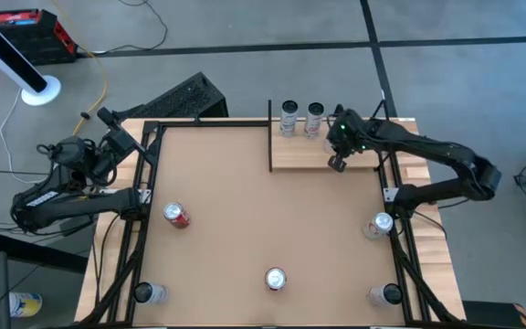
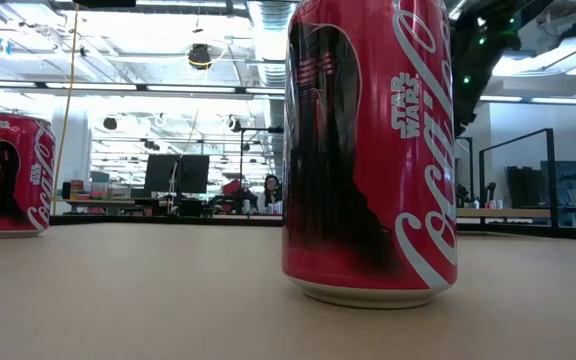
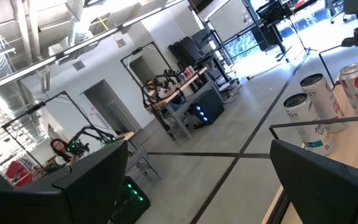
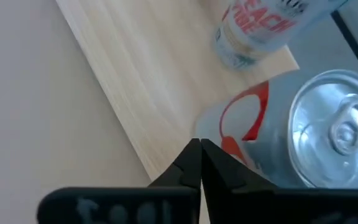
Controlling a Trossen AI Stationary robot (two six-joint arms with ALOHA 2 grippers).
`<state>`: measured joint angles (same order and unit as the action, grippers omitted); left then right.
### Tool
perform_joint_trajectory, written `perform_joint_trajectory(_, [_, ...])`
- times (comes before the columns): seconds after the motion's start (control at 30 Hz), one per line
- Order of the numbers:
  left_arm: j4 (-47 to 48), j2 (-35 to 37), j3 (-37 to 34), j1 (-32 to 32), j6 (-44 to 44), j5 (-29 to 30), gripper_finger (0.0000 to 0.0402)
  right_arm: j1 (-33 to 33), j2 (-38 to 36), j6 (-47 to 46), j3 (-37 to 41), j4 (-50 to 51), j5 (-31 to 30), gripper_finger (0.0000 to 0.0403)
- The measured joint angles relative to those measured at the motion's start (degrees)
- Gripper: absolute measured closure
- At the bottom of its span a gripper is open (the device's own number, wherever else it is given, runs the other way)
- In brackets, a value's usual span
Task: Place canned beverage on shelf
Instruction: Put the top red-silver soda can on the shelf
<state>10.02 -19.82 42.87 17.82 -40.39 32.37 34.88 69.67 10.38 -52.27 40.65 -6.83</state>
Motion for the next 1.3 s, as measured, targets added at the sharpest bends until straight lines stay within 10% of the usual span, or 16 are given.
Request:
perform_joint_trajectory(0.73, [0.0,0.0,0.0,0.0,0.1,0.0,0.0022,5.8,4.6,-1.3,0.0,-0.9,-11.2,0.0381])
perform_joint_trajectory(1.3, [0.0,0.0,0.0,0.0,0.1,0.0,0.0022,4.4,4.6,-3.0,0.0,-3.1,-8.5,0.0384])
